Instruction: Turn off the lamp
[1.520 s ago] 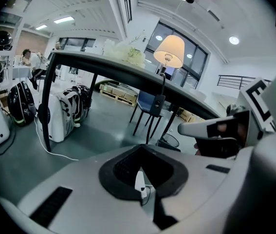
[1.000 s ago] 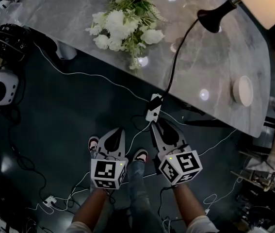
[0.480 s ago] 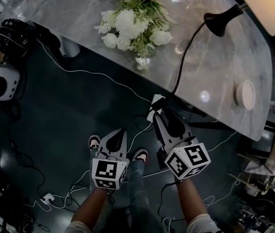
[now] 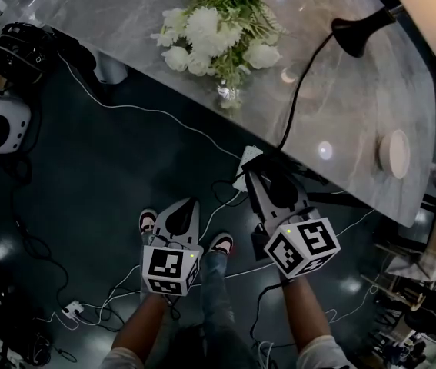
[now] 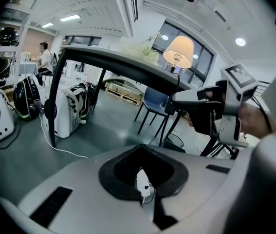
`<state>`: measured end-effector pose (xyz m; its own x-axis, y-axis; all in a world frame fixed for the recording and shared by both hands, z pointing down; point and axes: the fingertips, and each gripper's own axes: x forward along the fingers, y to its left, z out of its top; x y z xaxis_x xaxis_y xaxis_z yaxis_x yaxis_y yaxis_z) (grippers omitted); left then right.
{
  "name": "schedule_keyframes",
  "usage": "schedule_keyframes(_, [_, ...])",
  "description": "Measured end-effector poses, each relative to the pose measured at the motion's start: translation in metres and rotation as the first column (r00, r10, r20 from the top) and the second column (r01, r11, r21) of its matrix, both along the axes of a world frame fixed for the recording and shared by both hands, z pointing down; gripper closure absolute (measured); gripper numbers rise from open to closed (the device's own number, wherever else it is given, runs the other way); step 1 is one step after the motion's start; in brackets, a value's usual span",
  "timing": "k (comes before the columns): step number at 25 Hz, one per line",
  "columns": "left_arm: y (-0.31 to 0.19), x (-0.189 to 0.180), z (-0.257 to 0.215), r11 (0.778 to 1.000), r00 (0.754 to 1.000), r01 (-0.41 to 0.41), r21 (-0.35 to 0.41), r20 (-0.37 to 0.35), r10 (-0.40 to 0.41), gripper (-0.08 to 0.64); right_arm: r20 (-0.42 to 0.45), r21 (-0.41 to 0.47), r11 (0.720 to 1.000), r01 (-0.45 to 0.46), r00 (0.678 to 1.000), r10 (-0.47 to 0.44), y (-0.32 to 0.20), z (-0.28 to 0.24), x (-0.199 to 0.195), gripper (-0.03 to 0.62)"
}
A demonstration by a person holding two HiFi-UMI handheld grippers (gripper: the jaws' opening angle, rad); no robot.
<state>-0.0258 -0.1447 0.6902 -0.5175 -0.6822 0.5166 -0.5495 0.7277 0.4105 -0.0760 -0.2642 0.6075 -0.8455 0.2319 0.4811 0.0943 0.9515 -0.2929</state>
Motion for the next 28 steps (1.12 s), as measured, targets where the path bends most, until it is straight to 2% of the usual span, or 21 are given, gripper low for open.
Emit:
schedule_keyframes(11, [-0.005,-0.001,0.009,1.000,1.000,-0.002,-0.003,-0.020,0.002,0.565,-0.013,-0.031,1.000,0.000,1.000,0.000,-0.003,0.001,-0.008,0.456])
schedule_keyframes(17, [-0.008,-0.001,0.013,1.000,1.000,-0.008,-0.007,-0.028,0.008,0.565,-0.008,-0.032,0.999,0.004,1.000,-0.004,-0.002,0.002,-0.010,0.512])
schedule_keyframes(28, [-0.016,0.003,0.016,1.000,0.999,-0.027,-0.002,-0.038,0.027,0.565,-0.018,-0.043,0.999,0.014,1.000,-0.015,-0.002,0.001,-0.012,0.515])
